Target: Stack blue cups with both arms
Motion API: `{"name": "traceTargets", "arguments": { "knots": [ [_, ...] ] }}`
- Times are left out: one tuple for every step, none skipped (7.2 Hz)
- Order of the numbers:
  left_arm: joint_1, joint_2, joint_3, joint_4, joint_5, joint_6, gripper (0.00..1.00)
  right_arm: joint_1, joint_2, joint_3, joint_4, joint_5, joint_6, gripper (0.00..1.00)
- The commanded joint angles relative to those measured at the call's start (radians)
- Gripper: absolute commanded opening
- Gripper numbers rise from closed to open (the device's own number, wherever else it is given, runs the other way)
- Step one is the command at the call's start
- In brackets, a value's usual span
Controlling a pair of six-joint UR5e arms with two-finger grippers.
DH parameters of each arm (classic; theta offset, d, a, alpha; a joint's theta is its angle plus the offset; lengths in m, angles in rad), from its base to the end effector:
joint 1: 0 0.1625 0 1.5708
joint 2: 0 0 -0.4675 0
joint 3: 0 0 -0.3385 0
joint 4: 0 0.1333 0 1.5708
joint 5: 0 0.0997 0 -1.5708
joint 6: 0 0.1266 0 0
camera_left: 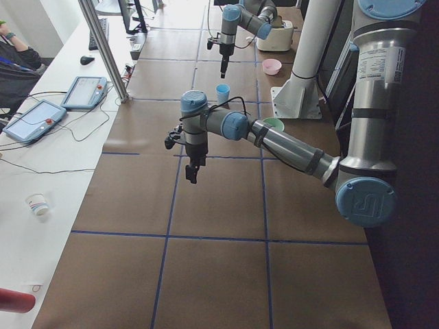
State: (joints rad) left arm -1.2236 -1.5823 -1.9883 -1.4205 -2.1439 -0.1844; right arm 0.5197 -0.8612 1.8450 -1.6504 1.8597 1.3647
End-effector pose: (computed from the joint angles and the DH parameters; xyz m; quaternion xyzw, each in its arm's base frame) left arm 0.0883 -0.4342 0.5640 0.0550 0.3051 0.1164 0.9436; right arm -0.5151 -0.4067 0.2320 0.0324 -0.4501 0.0769 0.8891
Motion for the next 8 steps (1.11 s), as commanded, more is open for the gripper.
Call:
{"name": "traceTargets", "arguments": {
  "knots": [
    [-0.008, 0.001, 0.000, 0.000, -0.002, 0.002, 1.00, 0.103, -0.086, 0.102, -0.049, 0.022, -0.062, 1.00],
    [-0.019, 0.004, 0.000, 0.000, -0.014, 0.003, 1.00, 0.178, -0.146, 0.150, -0.072, 0.057, -0.202, 1.00],
    [-0.023, 0.005, 0.000, 0.000, -0.020, 0.041, 1.00, 0.272, -0.204, 0.151, -0.072, 0.135, -0.319, 1.00],
    [-0.037, 0.007, 0.011, 0.002, -0.049, 0.060, 1.00, 0.381, -0.299, 0.155, -0.060, 0.221, -0.458, 1.00],
    [-0.080, 0.011, 0.052, 0.002, -0.094, 0.119, 1.00, 0.514, -0.403, 0.152, -0.060, 0.296, -0.662, 1.00],
    [-0.147, 0.013, 0.113, 0.002, -0.135, 0.208, 1.00, 0.648, -0.480, 0.126, -0.062, 0.350, -0.849, 1.00],
    [-0.237, 0.013, 0.194, 0.003, -0.167, 0.303, 1.00, 0.768, -0.522, 0.049, -0.060, 0.445, -1.045, 1.00],
    [-0.297, 0.010, 0.268, 0.002, -0.174, 0.383, 1.00, 0.857, -0.557, -0.025, -0.060, 0.490, -1.216, 1.00]
  ]
}}
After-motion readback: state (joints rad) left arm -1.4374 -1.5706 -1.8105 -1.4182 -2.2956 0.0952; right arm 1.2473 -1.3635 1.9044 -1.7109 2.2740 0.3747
